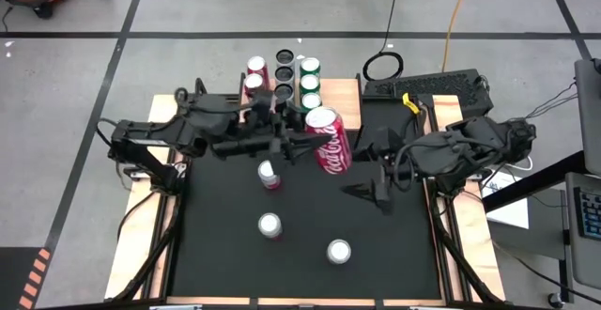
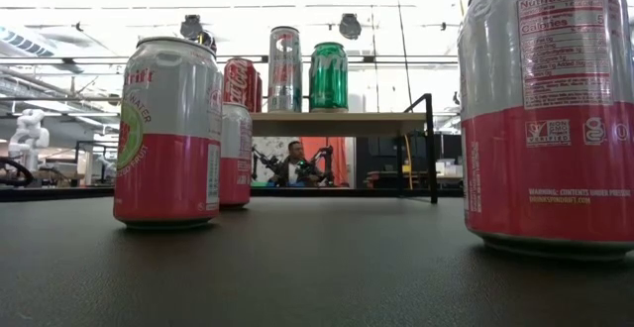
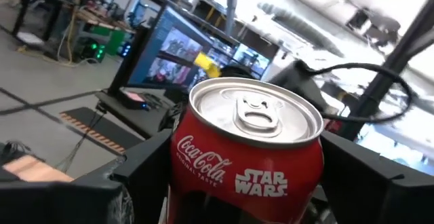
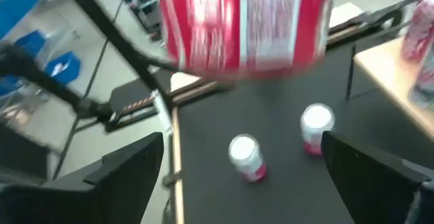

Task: Place canned beverage on shelf
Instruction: Put the red white soda can aligned with the other red soda can on the shelf

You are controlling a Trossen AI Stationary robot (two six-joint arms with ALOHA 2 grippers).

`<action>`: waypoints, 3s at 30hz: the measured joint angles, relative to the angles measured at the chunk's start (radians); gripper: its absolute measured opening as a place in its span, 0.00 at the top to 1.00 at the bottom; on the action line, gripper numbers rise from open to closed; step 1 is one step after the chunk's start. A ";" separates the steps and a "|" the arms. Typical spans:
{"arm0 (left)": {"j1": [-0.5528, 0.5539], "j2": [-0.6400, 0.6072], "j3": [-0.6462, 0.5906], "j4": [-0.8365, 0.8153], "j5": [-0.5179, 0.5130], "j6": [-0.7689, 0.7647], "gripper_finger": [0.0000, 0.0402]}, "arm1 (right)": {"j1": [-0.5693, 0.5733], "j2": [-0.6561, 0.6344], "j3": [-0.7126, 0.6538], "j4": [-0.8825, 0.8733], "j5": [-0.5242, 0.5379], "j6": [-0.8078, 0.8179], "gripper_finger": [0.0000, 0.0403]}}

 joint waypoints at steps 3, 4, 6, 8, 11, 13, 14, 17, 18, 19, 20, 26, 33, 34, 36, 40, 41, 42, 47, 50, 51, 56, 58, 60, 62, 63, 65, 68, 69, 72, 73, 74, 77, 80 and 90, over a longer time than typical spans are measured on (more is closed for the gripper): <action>0.006 -0.032 0.000 -0.046 0.032 0.050 0.24 | 0.007 -0.016 0.000 -0.027 -0.059 0.002 0.06; 0.009 -0.043 0.000 -0.059 0.040 0.068 0.24 | 0.014 -0.022 0.000 -0.036 -0.074 0.002 0.06; 0.016 -0.072 0.000 -0.088 0.044 0.104 0.24 | 0.027 -0.026 0.000 -0.058 -0.089 0.000 0.06; 0.025 -0.109 0.000 -0.128 0.044 0.140 0.24 | 0.045 -0.025 0.000 -0.080 -0.088 -0.001 0.06; 0.047 -0.166 0.001 -0.199 0.044 0.167 0.24 | 0.075 -0.017 0.000 -0.081 -0.086 -0.005 0.06; 0.062 -0.205 0.001 -0.252 0.043 0.179 0.24 | 0.090 -0.011 0.000 -0.068 -0.075 -0.006 0.06; 0.069 -0.222 0.001 -0.269 0.043 0.195 0.24 | 0.098 -0.006 0.000 -0.063 -0.058 -0.002 0.06; 0.083 -0.280 0.001 -0.305 0.043 0.253 0.24 | 0.115 0.008 0.000 -0.055 -0.002 0.025 0.06; 0.089 -0.298 0.001 -0.317 0.046 0.272 0.24 | 0.120 0.013 0.000 -0.055 0.014 0.039 0.06; 0.097 -0.320 0.002 -0.326 0.050 0.285 0.24 | 0.122 0.016 0.000 -0.054 0.025 0.053 0.06; 0.104 -0.341 0.002 -0.341 0.057 0.296 0.24 | 0.125 0.020 0.000 -0.054 0.039 0.066 0.06; 0.149 -0.435 -0.015 -0.457 0.059 0.305 0.24 | 0.124 0.036 0.000 0.010 0.109 0.116 0.06; 0.209 -0.547 -0.210 -0.426 0.064 0.311 0.24 | 0.113 0.050 0.000 0.126 0.246 0.133 0.06; 0.217 -0.565 -0.249 -0.406 0.070 0.304 0.24 | 0.113 0.053 0.000 0.144 0.265 0.138 0.06; 0.234 -0.601 -0.332 -0.356 0.097 0.294 0.24 | 0.113 0.059 0.000 0.165 0.304 0.149 0.06; 0.272 -0.675 -0.515 -0.280 0.142 0.260 0.24 | 0.113 0.078 0.000 0.195 0.335 0.162 0.06; 0.282 -0.691 -0.559 -0.262 0.145 0.249 0.24 | 0.113 0.082 0.000 0.198 0.338 0.171 0.06; 0.291 -0.705 -0.605 -0.243 0.147 0.245 0.24 | 0.113 0.087 0.000 0.199 0.339 0.179 0.06; 0.350 -0.758 -0.775 -0.162 0.222 0.243 0.24 | 0.113 0.119 0.000 0.201 0.342 0.221 0.06; 0.402 -0.764 -0.839 -0.158 0.285 0.244 0.24 | 0.113 0.144 0.000 0.201 0.344 0.245 0.06; 0.420 -0.762 -0.856 -0.159 0.309 0.244 0.24 | 0.113 0.153 0.000 0.203 0.353 0.254 0.06; 0.516 -0.763 -0.916 -0.132 0.414 0.266 0.24 | 0.113 0.196 0.000 0.248 0.364 0.267 0.06; 0.563 -0.767 -0.944 -0.125 0.437 0.278 0.24 | 0.113 0.210 0.000 0.260 0.364 0.282 0.06; 0.614 -0.772 -0.975 -0.115 0.465 0.278 0.24 | 0.114 0.220 0.000 0.268 0.363 0.298 0.06; 0.663 -0.781 -1.006 -0.067 0.509 0.274 0.24 | 0.116 0.228 0.000 0.274 0.363 0.310 0.06; 0.687 -0.788 -1.025 -0.031 0.534 0.268 0.24 | 0.119 0.229 0.000 0.278 0.363 0.311 0.06; 0.729 -0.799 -1.077 0.031 0.582 0.252 0.24 | 0.120 0.229 -0.001 0.285 0.363 0.311 0.06; 0.777 -0.794 -1.155 0.121 0.655 0.217 0.24 | 0.120 0.227 -0.001 0.291 0.364 0.317 0.06; 0.785 -0.793 -1.176 0.146 0.663 0.212 0.24 | 0.120 0.227 -0.001 0.291 0.364 0.318 0.06; 0.795 -0.793 -1.210 0.214 0.665 0.218 0.24 | 0.120 0.228 -0.001 0.289 0.364 0.316 0.06; 0.799 -0.793 -1.217 0.217 0.665 0.226 0.24 | 0.120 0.228 -0.001 0.289 0.364 0.314 0.06; 0.803 -0.792 -1.226 0.214 0.666 0.229 0.24 | 0.120 0.227 -0.001 0.289 0.364 0.309 0.06; 0.806 -0.787 -1.239 0.216 0.660 0.234 0.24 | 0.120 0.227 -0.001 0.287 0.364 0.293 0.06; 0.806 -0.790 -1.237 0.226 0.661 0.247 0.24 | 0.116 0.227 -0.001 0.285 0.364 0.269 0.06; 0.806 -0.788 -1.237 0.219 0.583 0.249 0.24 | 0.111 0.227 -0.001 0.285 0.365 0.220 0.06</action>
